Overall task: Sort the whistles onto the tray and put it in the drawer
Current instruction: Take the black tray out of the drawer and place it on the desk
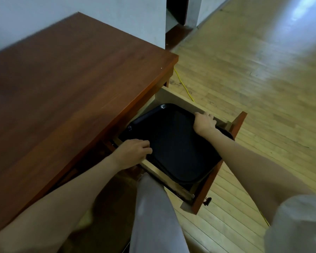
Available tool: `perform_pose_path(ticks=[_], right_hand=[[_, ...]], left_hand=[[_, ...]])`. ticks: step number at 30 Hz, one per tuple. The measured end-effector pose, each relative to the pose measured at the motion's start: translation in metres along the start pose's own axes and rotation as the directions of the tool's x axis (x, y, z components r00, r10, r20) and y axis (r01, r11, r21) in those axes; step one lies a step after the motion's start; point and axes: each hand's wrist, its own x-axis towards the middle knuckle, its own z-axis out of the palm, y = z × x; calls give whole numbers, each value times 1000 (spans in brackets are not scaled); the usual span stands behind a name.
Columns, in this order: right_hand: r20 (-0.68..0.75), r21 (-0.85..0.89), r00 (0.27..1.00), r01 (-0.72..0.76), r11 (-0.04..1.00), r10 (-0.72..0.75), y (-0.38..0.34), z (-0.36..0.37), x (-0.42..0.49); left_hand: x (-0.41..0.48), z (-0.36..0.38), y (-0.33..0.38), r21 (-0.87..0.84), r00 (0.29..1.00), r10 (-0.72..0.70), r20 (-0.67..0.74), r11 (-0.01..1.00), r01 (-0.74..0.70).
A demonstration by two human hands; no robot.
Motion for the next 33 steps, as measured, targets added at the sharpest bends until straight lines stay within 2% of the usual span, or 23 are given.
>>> perform_pose_path(ticks=[3,7,12,15,17,20,24,28,33], right_hand=[[-66,59,997,-42,997,46,5,-11,-21],[-129,123,986,-89,988,105,14,-20,-50],[-168,193,971,-136,972,169,28,-26,-91],[-196,235,963,-138,962,186,33,-26,-112],[-226,270,954,-131,954,196,33,-30,-123],[-265,290,945,-112,950,192,27,-36,-137],[-298,304,947,-29,952,124,4,-40,-143],[-336,321,941,144,936,-30,-40,-41,-149],[-355,236,905,330,914,-235,-117,-33,-160]], left_hand=[[-10,-10,15,49,992,69,-102,997,-65],[-26,-21,34,67,970,85,-227,995,-72],[-42,-32,61,62,953,23,-301,998,-4],[-50,-35,68,61,928,49,-370,998,-29],[-55,-39,70,95,913,66,-403,995,-30],[-63,-48,72,150,907,24,-420,988,43],[-89,-61,70,150,901,-15,-434,985,88],[-133,-67,58,195,904,-45,-426,971,140],[-201,-65,38,259,904,-158,-398,926,276]])
